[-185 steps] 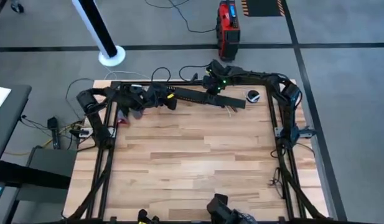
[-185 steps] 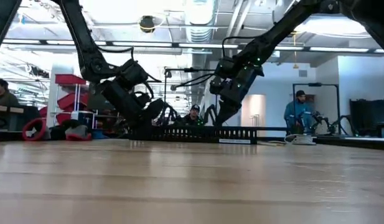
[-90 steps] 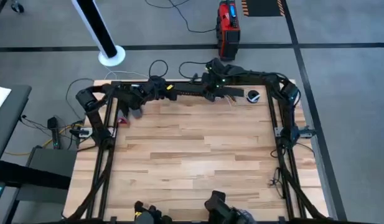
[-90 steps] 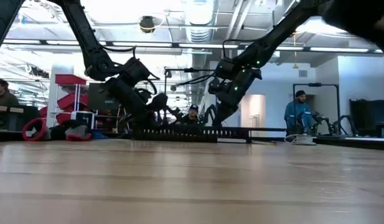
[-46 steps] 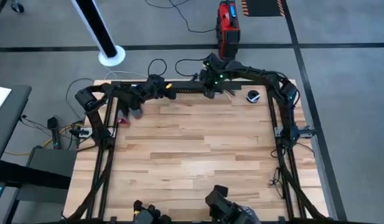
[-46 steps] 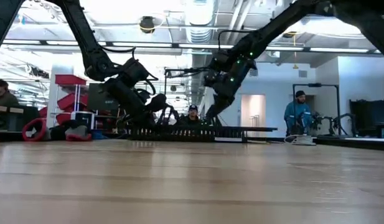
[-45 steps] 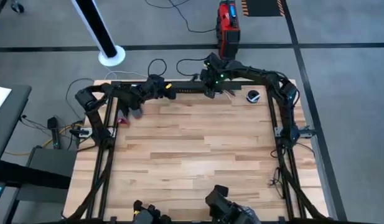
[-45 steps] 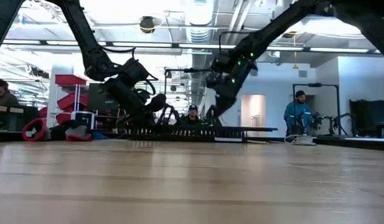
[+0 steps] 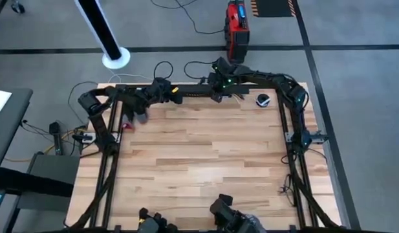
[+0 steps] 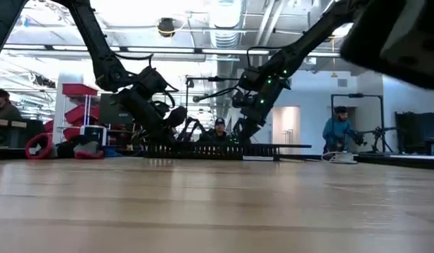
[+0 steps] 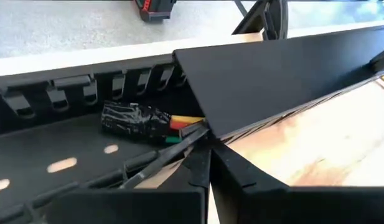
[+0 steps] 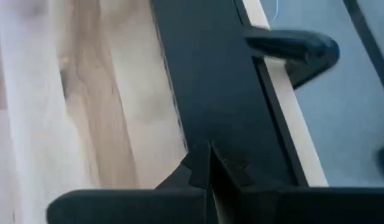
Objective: Ziptie cables
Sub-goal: Close the black cable duct
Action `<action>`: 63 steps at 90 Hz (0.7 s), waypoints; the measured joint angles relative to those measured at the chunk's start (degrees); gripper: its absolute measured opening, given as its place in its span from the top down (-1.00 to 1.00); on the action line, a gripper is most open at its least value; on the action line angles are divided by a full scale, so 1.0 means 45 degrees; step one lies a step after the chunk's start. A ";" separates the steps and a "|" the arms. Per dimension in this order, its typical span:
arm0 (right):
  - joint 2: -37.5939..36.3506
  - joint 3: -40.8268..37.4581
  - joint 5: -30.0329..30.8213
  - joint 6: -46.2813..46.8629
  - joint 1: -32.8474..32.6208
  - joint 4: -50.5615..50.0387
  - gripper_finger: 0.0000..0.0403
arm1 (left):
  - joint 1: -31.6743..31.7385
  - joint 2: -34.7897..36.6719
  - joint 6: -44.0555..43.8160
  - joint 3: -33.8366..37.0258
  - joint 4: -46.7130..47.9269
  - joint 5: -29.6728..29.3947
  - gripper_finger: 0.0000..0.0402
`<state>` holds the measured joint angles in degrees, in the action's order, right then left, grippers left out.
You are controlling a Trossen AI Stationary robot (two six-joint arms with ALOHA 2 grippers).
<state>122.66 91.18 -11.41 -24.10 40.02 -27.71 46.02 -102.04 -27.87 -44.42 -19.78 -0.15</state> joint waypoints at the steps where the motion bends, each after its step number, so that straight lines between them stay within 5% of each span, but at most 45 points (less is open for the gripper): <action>1: 0.0018 0.0047 -0.0031 0.0000 -0.0008 -0.0018 1.00 | 0.0000 0.0000 0.0001 0.0000 0.0004 0.0003 1.00; 24: 0.0281 0.0771 -0.0453 -0.0054 -0.0097 -0.0402 1.00 | -0.0238 0.0376 0.0517 0.0016 -0.0312 0.1413 1.00; 45: 0.0299 0.0795 -0.0749 -0.0082 -0.0047 -0.0933 1.00 | -0.0881 0.2680 0.1545 -0.0024 0.0732 0.2306 1.00; 63: 0.0248 0.0813 -0.1093 -0.0507 -0.0109 -0.2558 1.00 | -0.0882 0.4879 0.2120 -0.0026 0.5480 -0.0463 1.00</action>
<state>123.78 94.84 -16.33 -26.38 39.53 -39.22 42.05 -80.09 -18.33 -44.54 4.88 -2.24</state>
